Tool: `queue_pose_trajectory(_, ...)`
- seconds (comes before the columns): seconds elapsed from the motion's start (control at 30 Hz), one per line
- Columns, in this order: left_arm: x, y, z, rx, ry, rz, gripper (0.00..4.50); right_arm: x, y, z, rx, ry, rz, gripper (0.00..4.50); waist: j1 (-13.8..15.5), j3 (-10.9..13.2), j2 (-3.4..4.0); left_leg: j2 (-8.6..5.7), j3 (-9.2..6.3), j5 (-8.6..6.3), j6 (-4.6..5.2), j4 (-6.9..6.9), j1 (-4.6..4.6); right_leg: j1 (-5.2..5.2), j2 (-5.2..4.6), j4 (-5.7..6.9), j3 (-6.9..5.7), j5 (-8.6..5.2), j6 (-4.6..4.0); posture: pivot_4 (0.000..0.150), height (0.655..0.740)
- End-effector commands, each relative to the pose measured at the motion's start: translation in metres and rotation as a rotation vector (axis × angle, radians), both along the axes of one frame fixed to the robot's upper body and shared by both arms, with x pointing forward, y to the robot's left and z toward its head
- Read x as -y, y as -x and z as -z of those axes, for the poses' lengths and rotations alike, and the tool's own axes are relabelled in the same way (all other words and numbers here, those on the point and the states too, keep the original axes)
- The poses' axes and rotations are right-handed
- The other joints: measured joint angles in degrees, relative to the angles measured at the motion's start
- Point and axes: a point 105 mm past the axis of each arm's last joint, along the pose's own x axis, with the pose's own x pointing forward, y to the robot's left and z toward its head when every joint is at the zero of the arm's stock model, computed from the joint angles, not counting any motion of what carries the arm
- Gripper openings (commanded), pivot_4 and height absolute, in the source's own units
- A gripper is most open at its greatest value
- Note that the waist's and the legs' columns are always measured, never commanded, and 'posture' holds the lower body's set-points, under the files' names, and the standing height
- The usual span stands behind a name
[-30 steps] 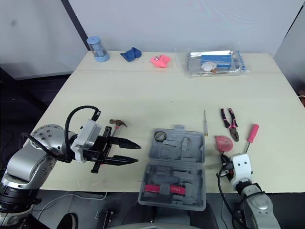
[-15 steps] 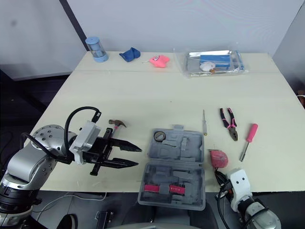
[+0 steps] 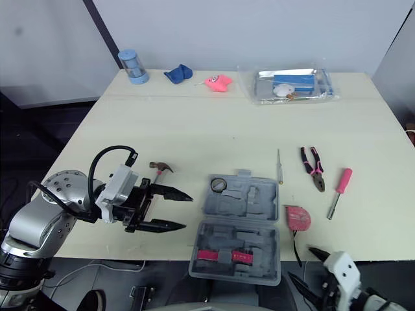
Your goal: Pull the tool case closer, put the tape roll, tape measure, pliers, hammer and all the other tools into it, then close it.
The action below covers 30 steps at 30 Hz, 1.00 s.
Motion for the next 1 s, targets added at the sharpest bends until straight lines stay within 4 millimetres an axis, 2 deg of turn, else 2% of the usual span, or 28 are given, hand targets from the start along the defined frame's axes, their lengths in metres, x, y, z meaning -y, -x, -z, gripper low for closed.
queue_pose_trajectory(0.03,-0.004,0.002,-0.005,0.026,-0.017,0.018,4.07,0.033,-0.019,-0.028,0.1,0.058,-0.059,4.5,-0.17,0.01,-0.02,0.0,0.09,0.0,0.0,0.0,0.02,0.01,0.0,-0.03,0.07,0.0,0.0,0.15,0.74)
queue_pose_trajectory(0.07,-0.005,0.001,-0.005,0.031,-0.022,0.018,4.45,0.037,-0.027,-0.033,0.119,0.069,-0.087,4.5,-0.28,0.02,-0.06,0.01,0.09,0.0,0.0,0.0,0.05,0.03,0.01,-0.04,0.07,0.01,0.0,0.15,0.74)
queue_pose_trajectory(0.23,-0.009,0.0,-0.006,0.039,-0.042,0.028,4.45,0.048,-0.061,-0.049,0.181,0.135,-0.219,4.5,-0.06,0.05,0.01,0.06,0.06,0.0,0.0,-0.02,0.05,0.04,0.07,-0.04,0.04,0.01,0.0,0.15,0.74)
queue_pose_trajectory(0.33,-0.009,-0.002,-0.009,0.053,-0.04,0.034,4.45,0.044,-0.09,-0.059,0.214,0.16,-0.324,4.5,-0.19,0.09,-0.03,0.05,0.06,0.0,0.0,0.04,0.0,0.07,0.05,-0.15,0.03,0.05,0.05,0.15,0.74)
queue_pose_trajectory(0.47,-0.008,-0.002,-0.011,0.061,-0.032,0.039,4.45,0.032,-0.112,-0.064,0.234,0.187,-0.457,4.5,-0.17,0.1,0.01,0.05,0.01,0.0,0.0,0.01,-0.01,0.06,0.07,-0.16,0.02,0.08,0.08,0.15,0.74)
queue_pose_trajectory(0.67,-0.009,0.002,-0.015,0.071,-0.021,0.04,4.45,0.017,-0.123,-0.057,0.207,0.247,-0.628,4.5,0.05,0.12,0.02,0.02,-0.04,0.0,0.0,0.02,-0.1,0.05,0.02,-0.22,-0.08,0.09,0.09,0.15,0.74)
queue_pose_trajectory(1.0,-0.01,0.008,-0.014,0.063,-0.01,0.034,4.45,0.005,-0.125,-0.049,0.174,0.278,-0.699,4.5,-0.19,0.12,0.04,0.02,-0.05,0.0,0.0,0.02,-0.07,0.05,0.02,-0.18,-0.07,0.09,0.08,0.15,0.74)
